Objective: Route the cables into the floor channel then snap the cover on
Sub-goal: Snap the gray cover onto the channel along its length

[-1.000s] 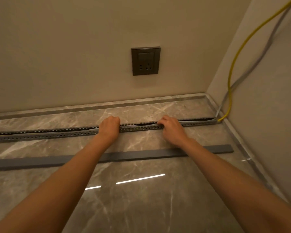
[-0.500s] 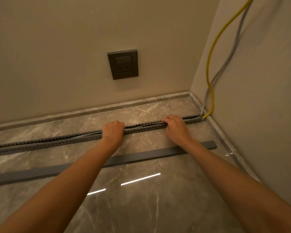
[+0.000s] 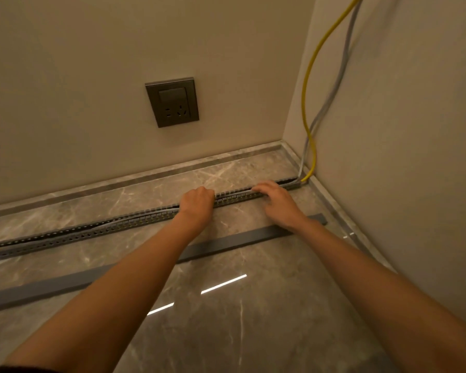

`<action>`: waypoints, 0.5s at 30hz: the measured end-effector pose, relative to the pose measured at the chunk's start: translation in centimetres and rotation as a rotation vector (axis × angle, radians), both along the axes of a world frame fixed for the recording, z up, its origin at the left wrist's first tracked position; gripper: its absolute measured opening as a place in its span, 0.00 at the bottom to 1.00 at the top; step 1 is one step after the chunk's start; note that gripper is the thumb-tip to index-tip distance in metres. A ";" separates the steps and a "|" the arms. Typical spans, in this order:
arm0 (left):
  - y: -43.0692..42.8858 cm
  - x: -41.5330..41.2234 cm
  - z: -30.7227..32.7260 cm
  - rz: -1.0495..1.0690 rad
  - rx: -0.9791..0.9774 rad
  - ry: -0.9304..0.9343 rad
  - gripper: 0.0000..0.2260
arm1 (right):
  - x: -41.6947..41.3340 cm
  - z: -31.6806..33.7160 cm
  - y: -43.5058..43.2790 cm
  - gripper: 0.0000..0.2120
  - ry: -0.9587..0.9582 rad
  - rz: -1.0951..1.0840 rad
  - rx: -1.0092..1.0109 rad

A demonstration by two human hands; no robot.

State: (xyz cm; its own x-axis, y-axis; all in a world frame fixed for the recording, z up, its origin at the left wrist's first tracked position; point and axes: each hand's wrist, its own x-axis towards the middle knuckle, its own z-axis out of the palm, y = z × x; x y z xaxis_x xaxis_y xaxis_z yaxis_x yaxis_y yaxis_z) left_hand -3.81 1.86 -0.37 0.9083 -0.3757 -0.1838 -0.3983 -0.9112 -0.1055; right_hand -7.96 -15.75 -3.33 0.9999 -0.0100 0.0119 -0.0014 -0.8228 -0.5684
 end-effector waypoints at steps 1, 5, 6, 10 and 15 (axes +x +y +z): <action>-0.1 -0.1 0.1 0.003 0.006 -0.001 0.13 | -0.2 0.0 -0.5 0.19 -0.005 -0.025 0.004; -0.8 -1.0 0.4 -0.021 -0.008 -0.058 0.13 | -1.5 0.7 -3.6 0.08 0.187 -0.012 -0.028; -1.1 -1.2 0.5 -0.044 -0.048 -0.074 0.13 | -1.8 0.9 -4.3 0.08 0.238 -0.003 -0.035; -2.7 -2.1 0.2 -0.231 -0.182 0.103 0.18 | -2.3 1.5 -5.5 0.20 0.403 0.071 -0.237; -3.7 -3.9 -1.1 -0.314 -0.152 0.266 0.20 | -2.3 1.3 -5.1 0.21 0.390 0.146 -0.363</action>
